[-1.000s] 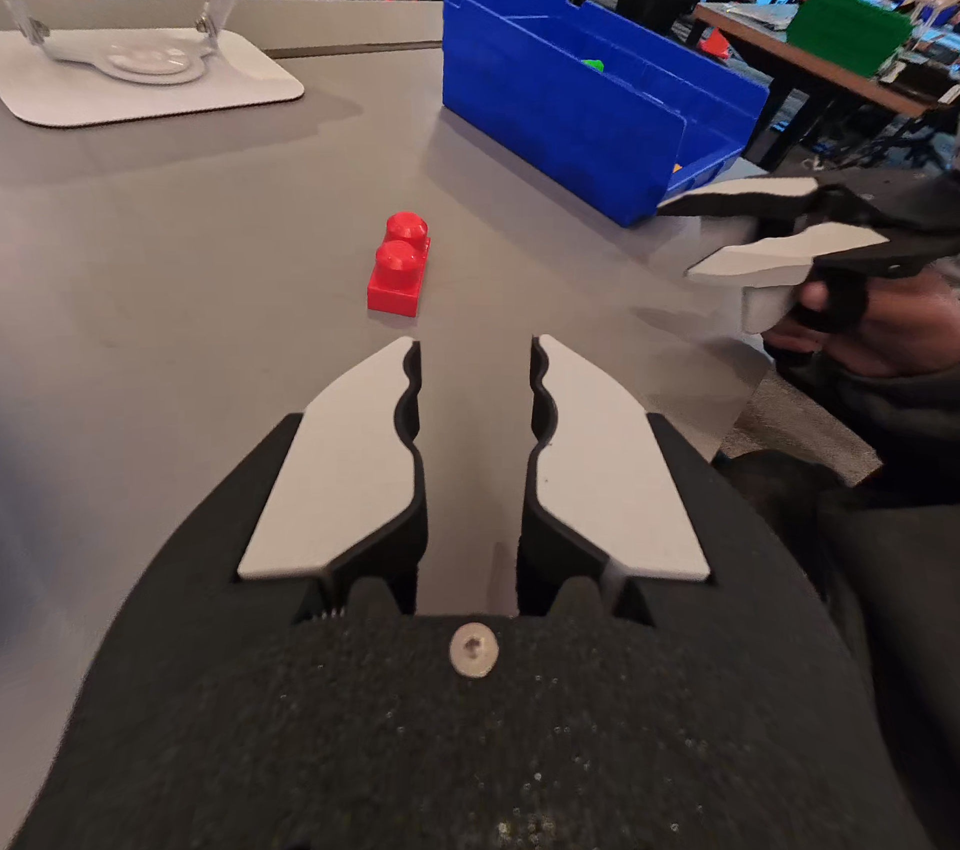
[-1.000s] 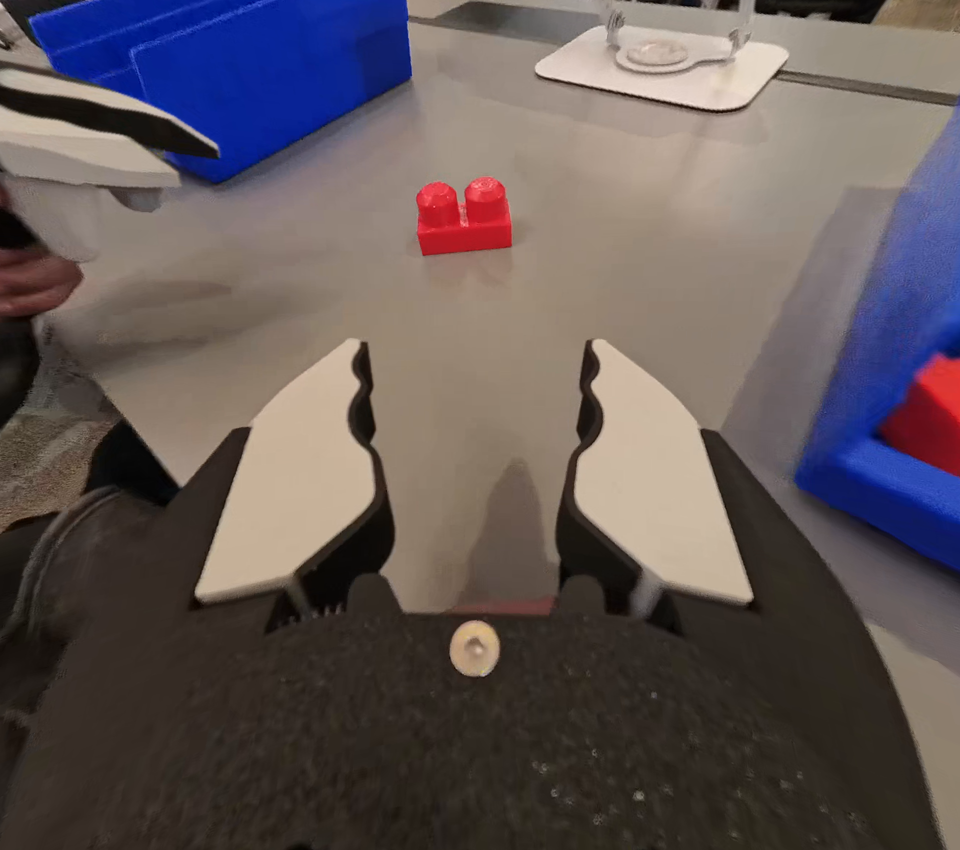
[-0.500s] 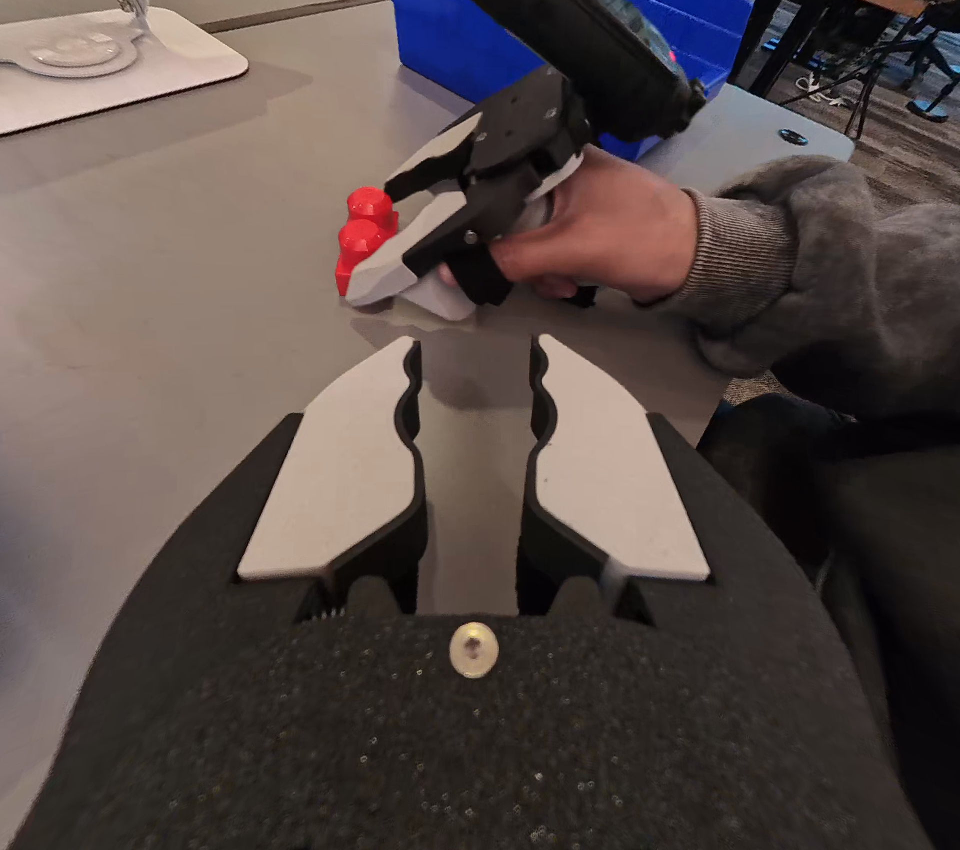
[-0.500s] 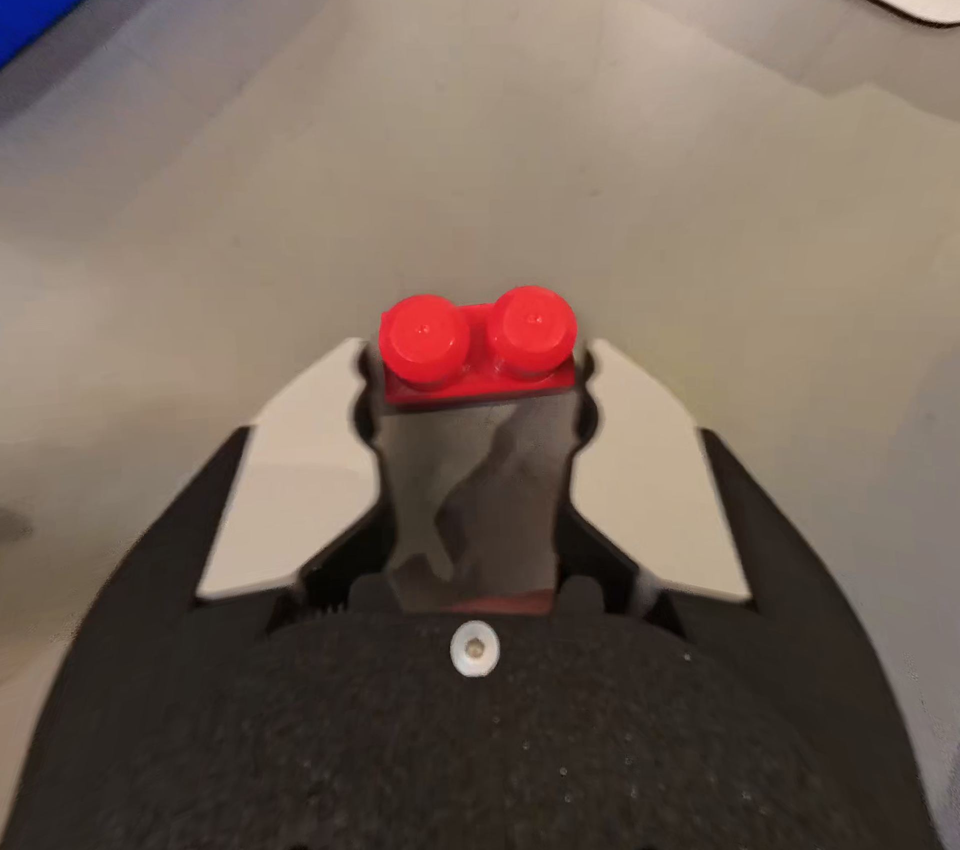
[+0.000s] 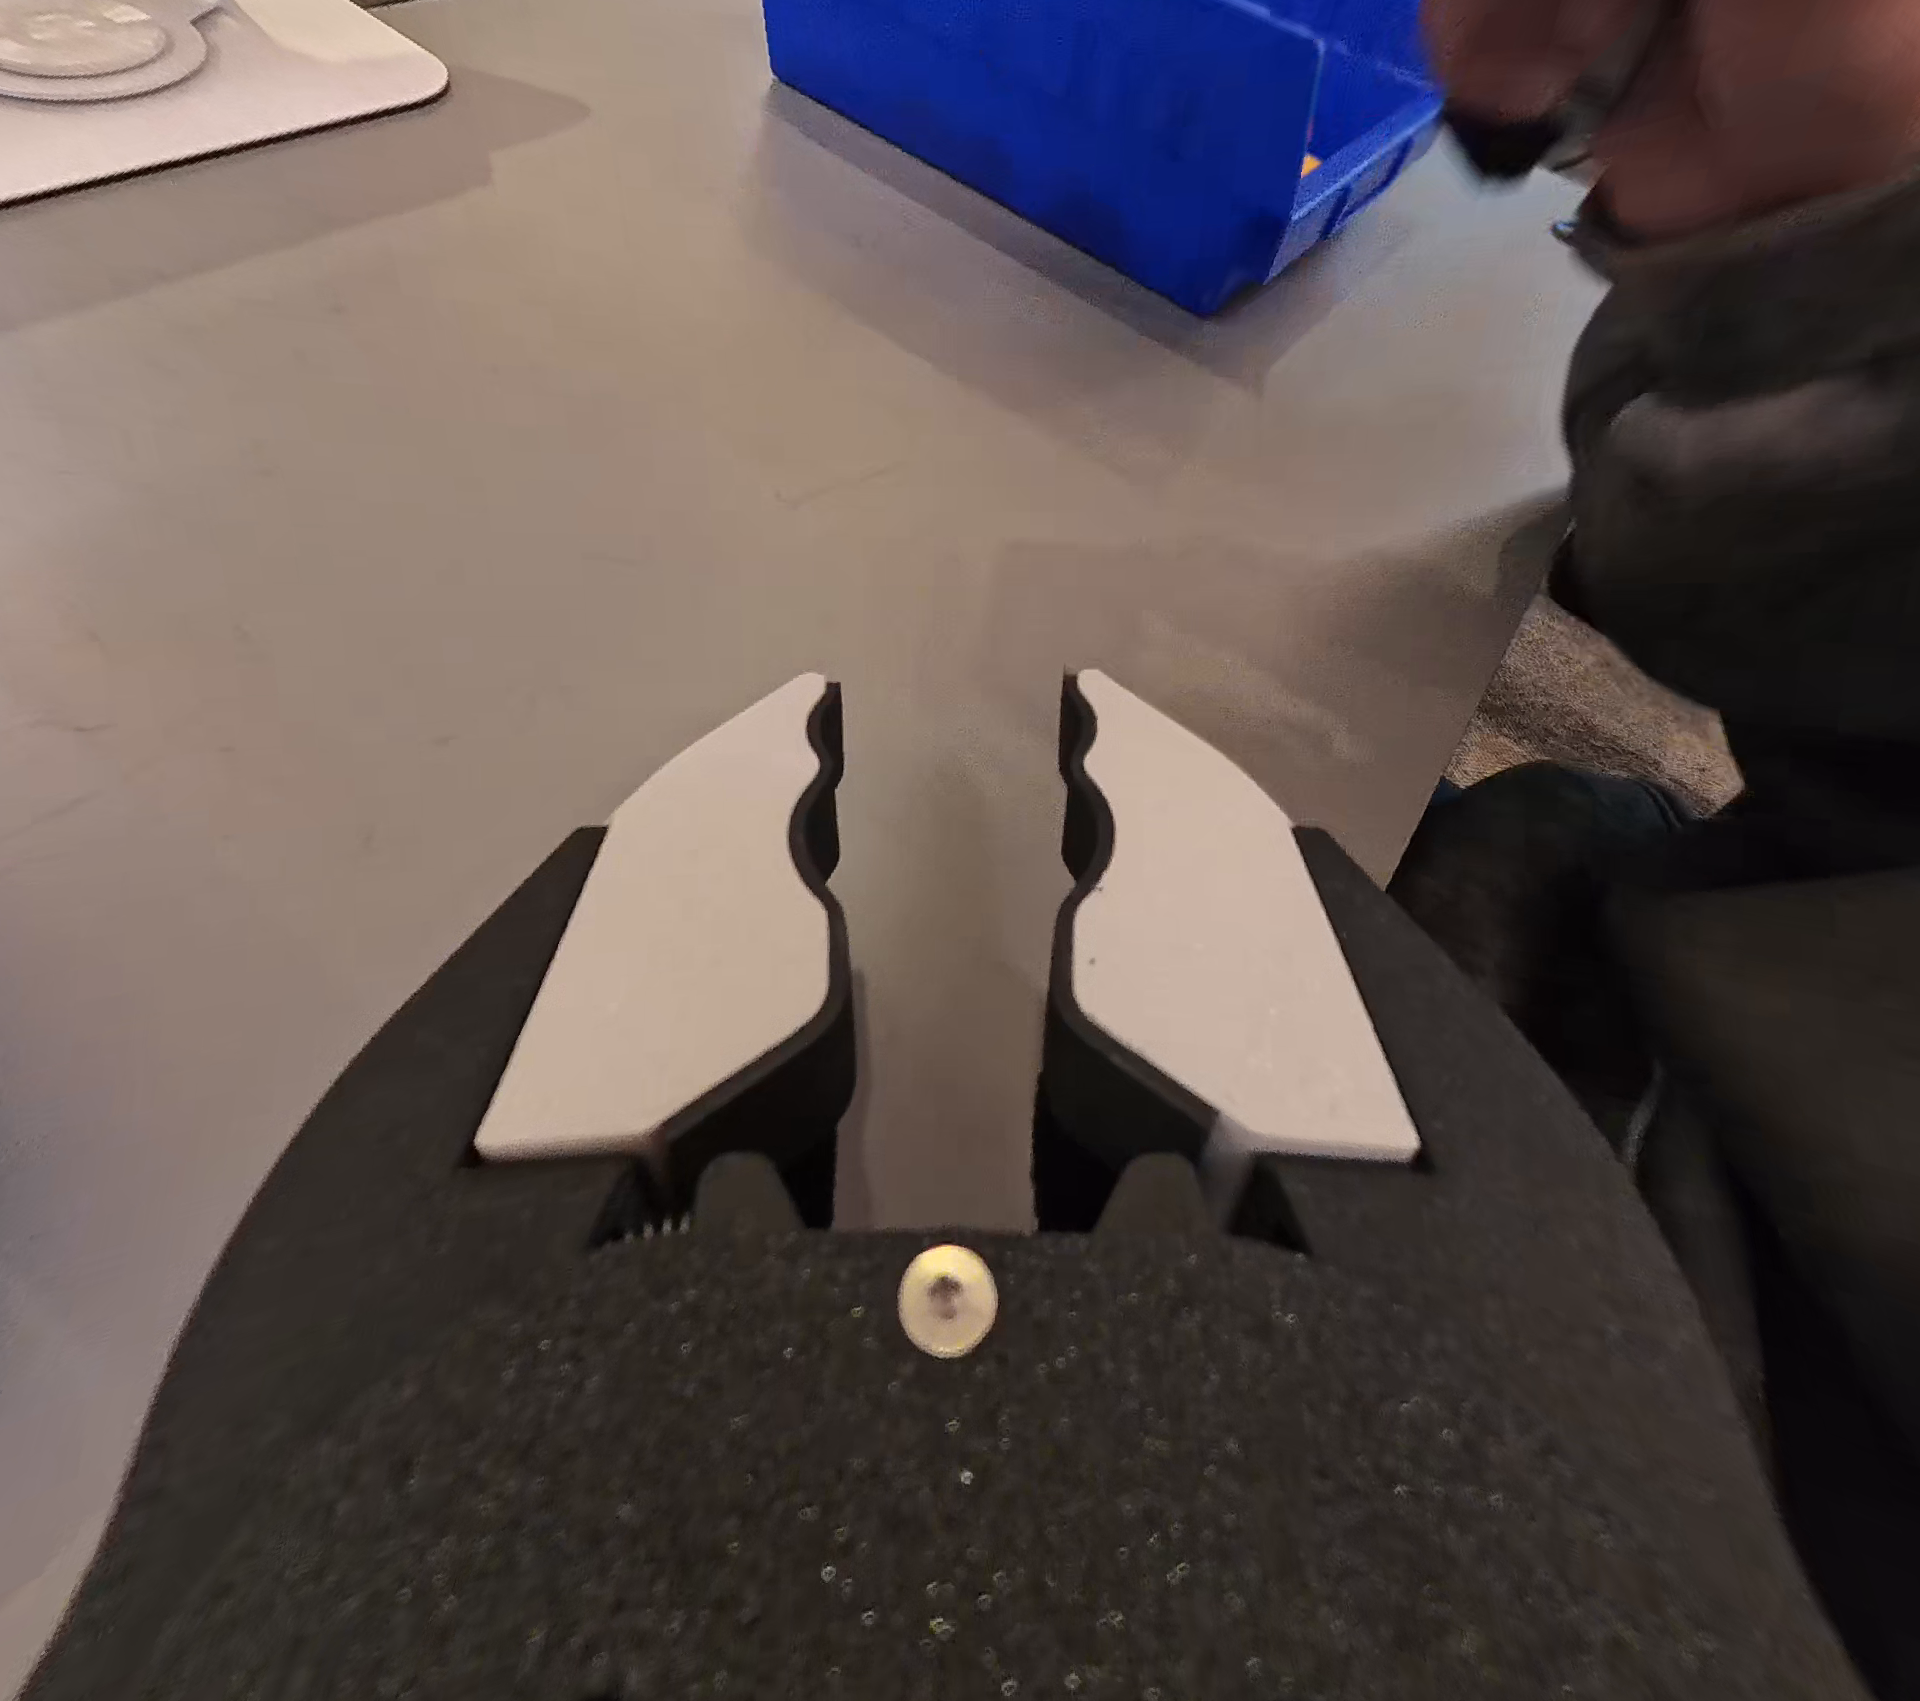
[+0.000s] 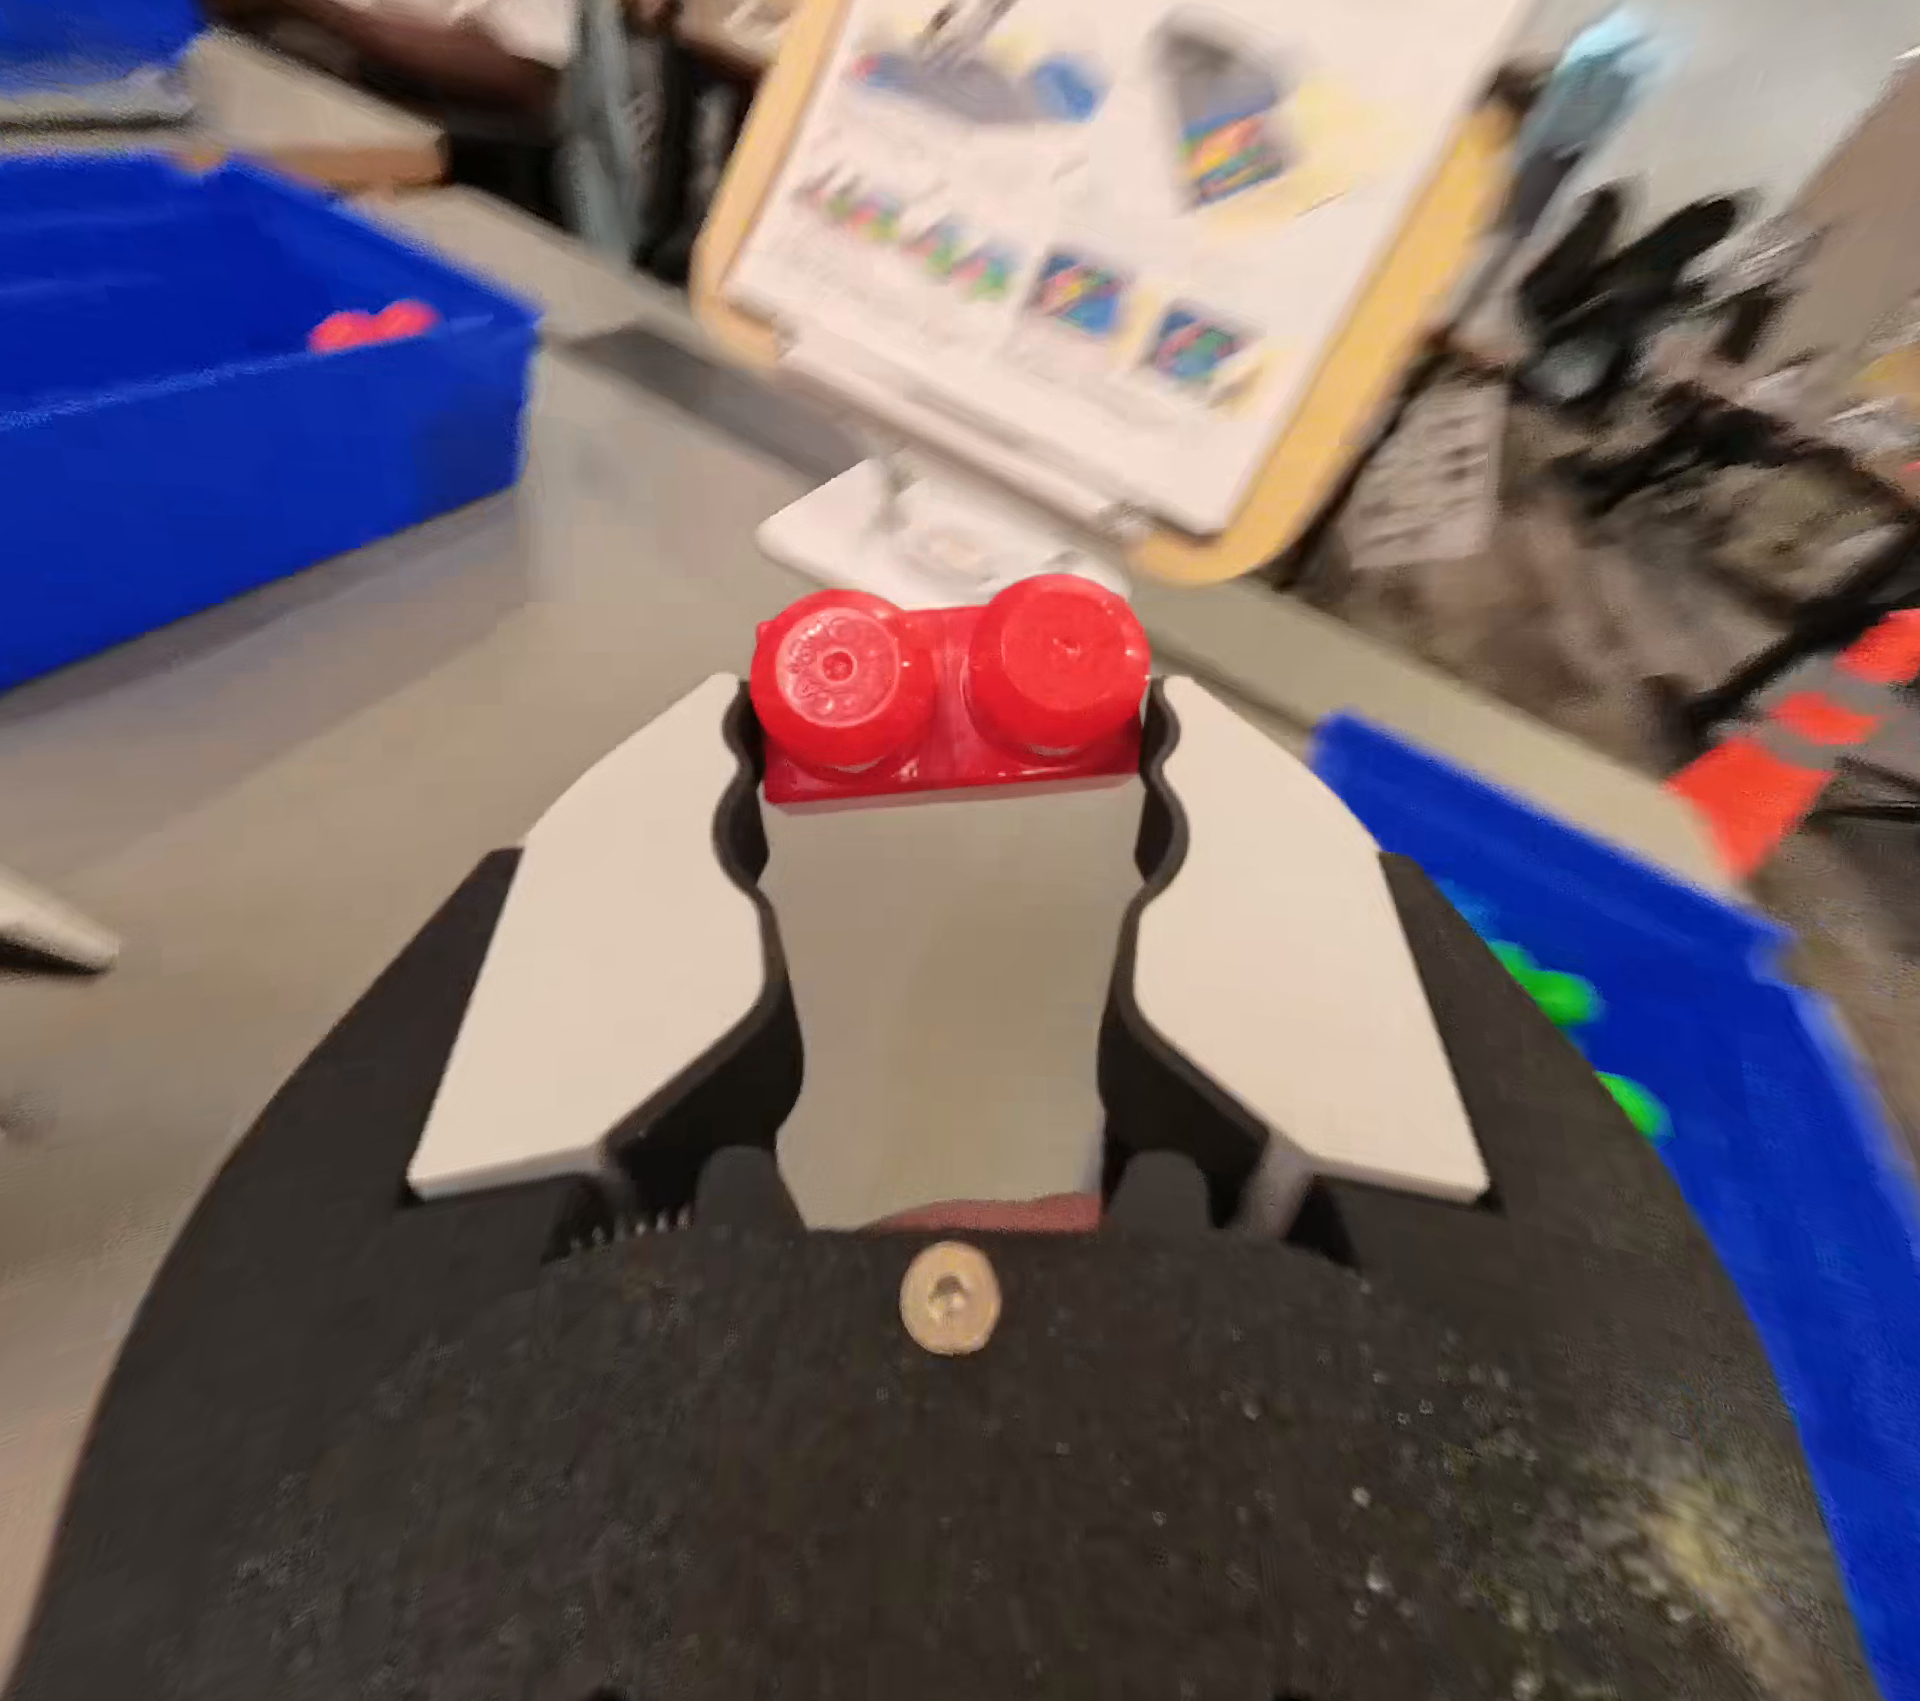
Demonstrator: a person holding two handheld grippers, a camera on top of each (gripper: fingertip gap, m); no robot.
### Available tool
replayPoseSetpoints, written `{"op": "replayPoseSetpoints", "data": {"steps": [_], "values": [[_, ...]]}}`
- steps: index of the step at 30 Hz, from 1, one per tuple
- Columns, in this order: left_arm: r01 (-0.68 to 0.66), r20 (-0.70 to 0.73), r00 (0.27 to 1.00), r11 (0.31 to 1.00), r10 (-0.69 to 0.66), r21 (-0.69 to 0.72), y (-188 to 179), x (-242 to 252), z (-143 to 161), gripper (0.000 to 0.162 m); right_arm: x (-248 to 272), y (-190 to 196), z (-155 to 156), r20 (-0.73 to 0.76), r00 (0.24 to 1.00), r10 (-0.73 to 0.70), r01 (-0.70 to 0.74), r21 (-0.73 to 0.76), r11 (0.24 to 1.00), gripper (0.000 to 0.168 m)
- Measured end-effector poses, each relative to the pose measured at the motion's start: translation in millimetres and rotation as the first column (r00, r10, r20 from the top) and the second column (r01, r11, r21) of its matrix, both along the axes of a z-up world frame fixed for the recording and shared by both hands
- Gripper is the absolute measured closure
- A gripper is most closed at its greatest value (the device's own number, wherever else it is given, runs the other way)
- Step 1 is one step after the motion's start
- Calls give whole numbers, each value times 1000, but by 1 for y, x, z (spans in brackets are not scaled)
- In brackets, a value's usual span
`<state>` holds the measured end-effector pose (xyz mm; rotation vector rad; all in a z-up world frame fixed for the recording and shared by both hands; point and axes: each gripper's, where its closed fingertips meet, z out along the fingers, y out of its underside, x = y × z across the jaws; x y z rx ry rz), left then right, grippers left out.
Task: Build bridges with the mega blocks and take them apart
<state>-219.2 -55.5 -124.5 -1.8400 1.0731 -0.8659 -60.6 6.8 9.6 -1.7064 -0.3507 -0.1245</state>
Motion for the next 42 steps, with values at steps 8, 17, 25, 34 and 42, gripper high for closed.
{"op": "replayPoseSetpoints", "data": {"steps": [8, 17, 25, 34, 42], "values": [[31, -32, 999, 999, -31, -7, -7, 6, -6, 123, 186, 18, 0, -94, 940, -329, 324, -72, 943, 98], [62, -133, 989, 998, -61, 7, -13, 10, -24, 123, 244, 98, -126, 41, 923, -382, 334, -575, 747, 98], [53, -165, 985, 998, -56, -18, -11, 6, -32, 122, 260, 116, -156, 106, 895, -432, 381, -686, 620, 84], [7, -110, 994, 1000, -9, -19, 1, -1, -24, 122, 102, 6, -5, -250, 966, 61, -78, -59, 995, 98], [3, -137, 991, 1000, -2, 5, 8, 1, -25, 122, -39, -98, -109, -303, 879, 370, -417, -107, 903, 108]]}}
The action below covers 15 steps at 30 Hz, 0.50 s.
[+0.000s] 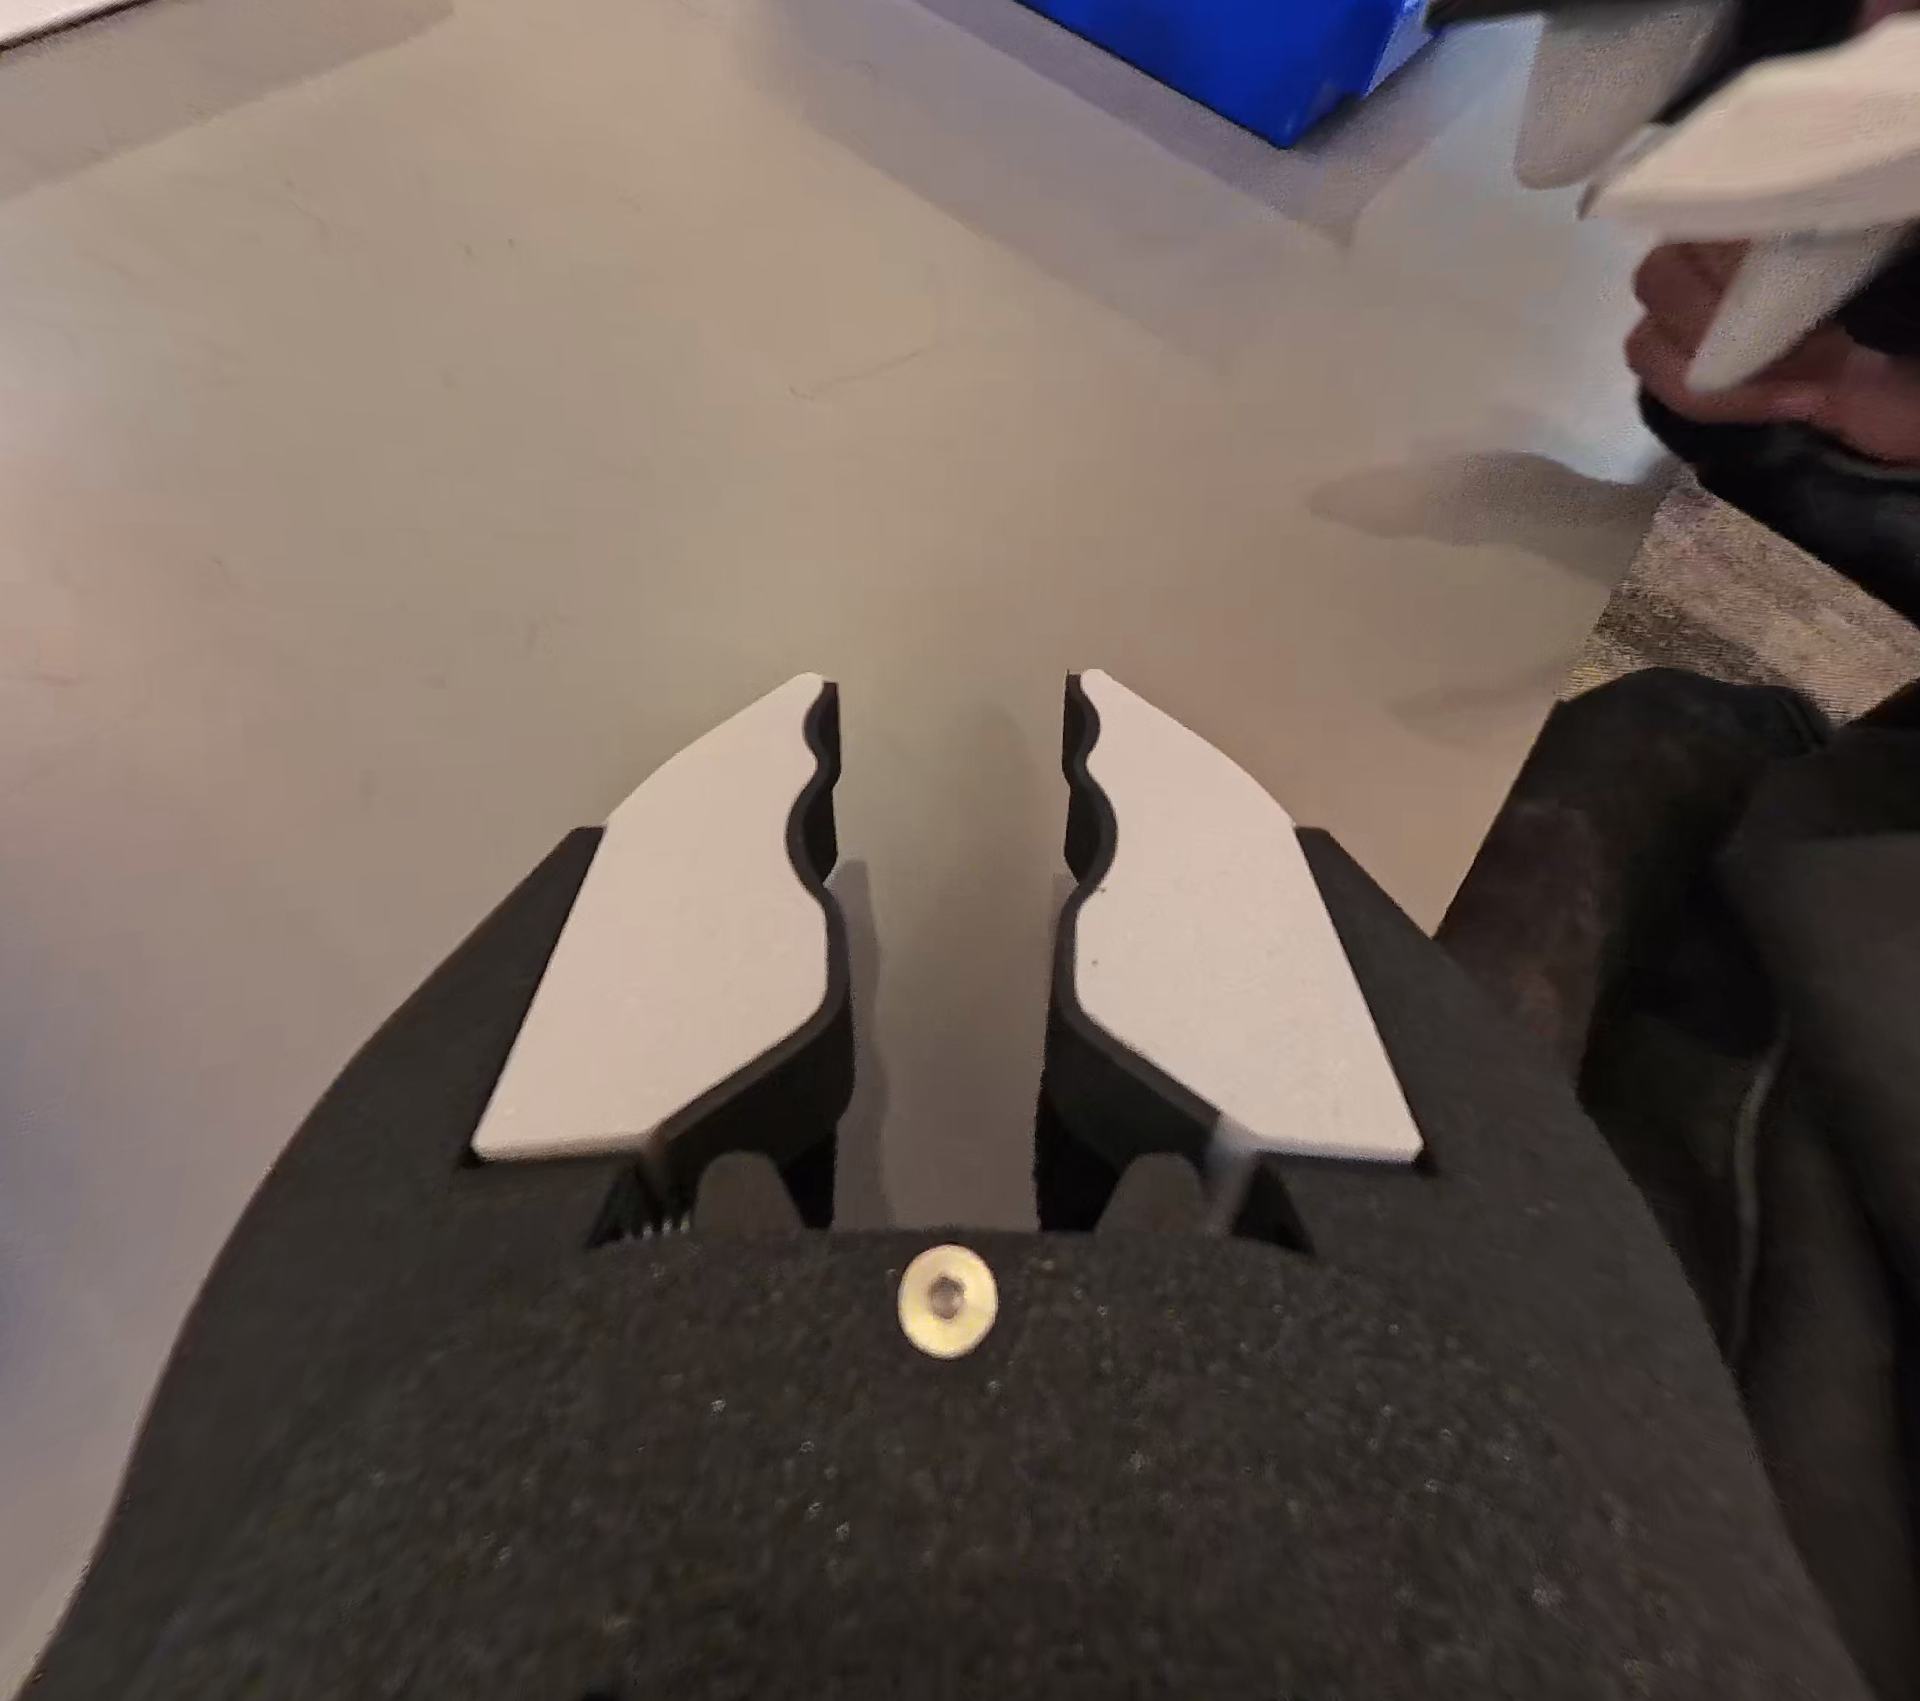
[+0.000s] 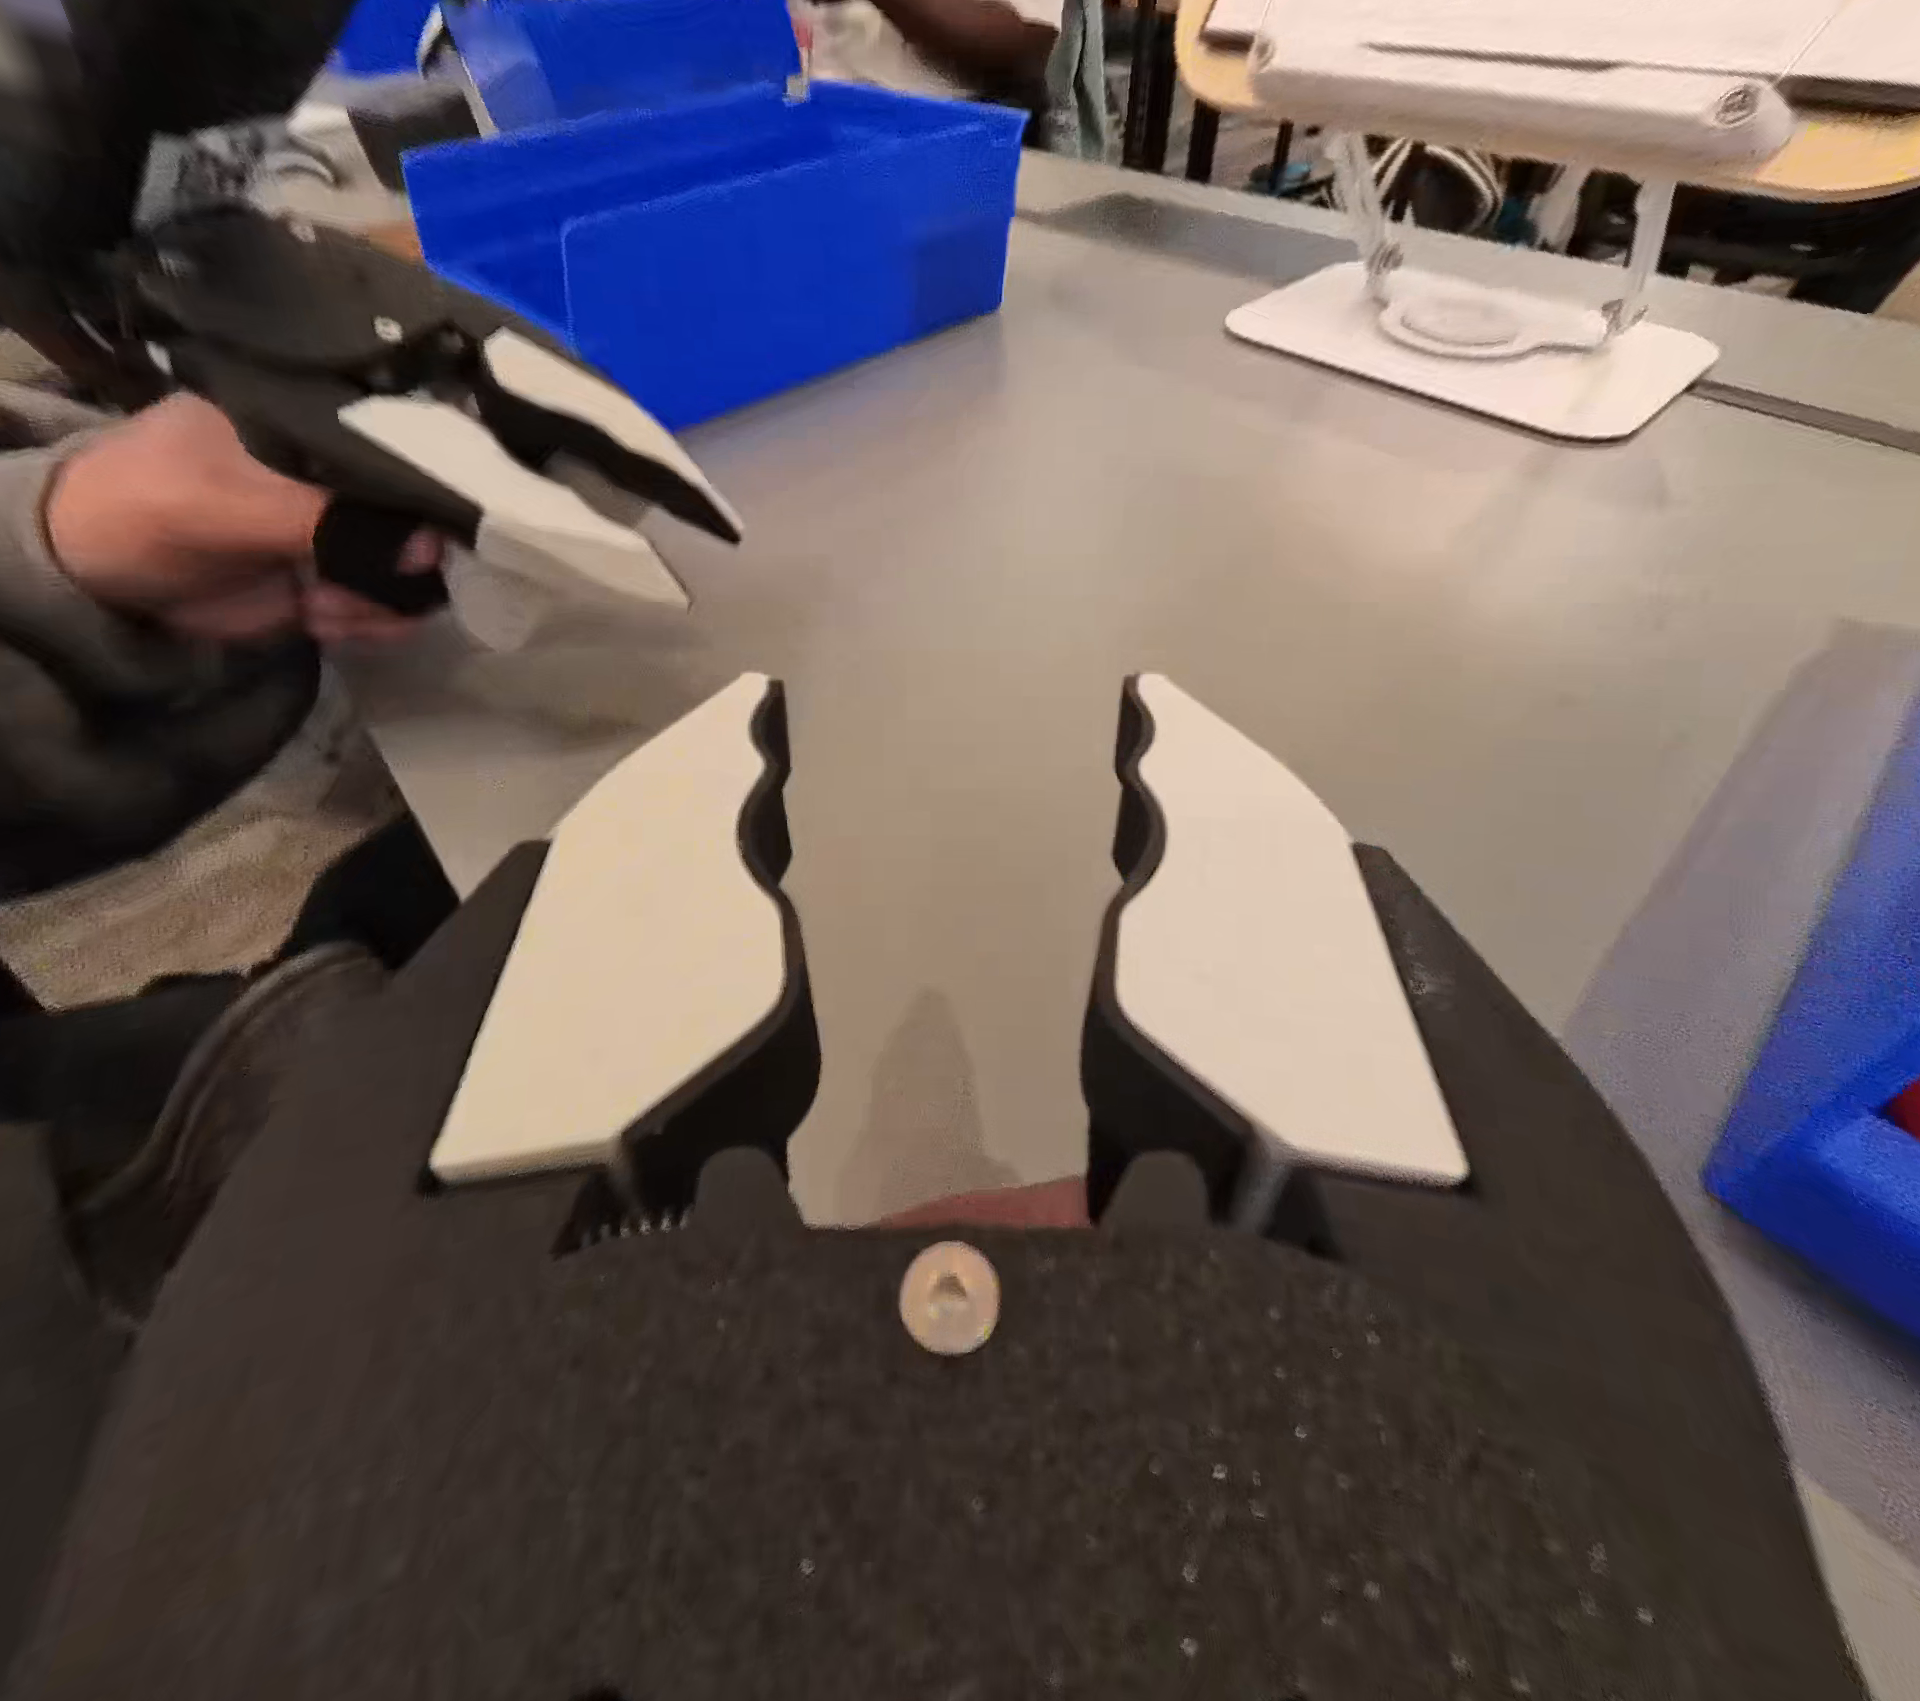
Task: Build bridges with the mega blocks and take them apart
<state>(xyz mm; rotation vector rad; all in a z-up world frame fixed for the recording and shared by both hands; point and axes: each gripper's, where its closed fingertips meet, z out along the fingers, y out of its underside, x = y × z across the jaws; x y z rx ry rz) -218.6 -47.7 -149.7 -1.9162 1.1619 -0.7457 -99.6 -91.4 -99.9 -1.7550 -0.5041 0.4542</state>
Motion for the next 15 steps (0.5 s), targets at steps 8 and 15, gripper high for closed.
{"op": "replayPoseSetpoints", "data": {"steps": [8, 15], "values": [[-125, 0, 992, 988, 125, 88, 25, -23, 53, 123, 12, 1, -4, 8, 999, -47, 47, -9, 999, 110], [-453, -205, 867, 890, 455, 59, 153, -131, 122, 123, 9, 1, -11, -27, 1000, -6, 5, -53, 999, 110]]}}
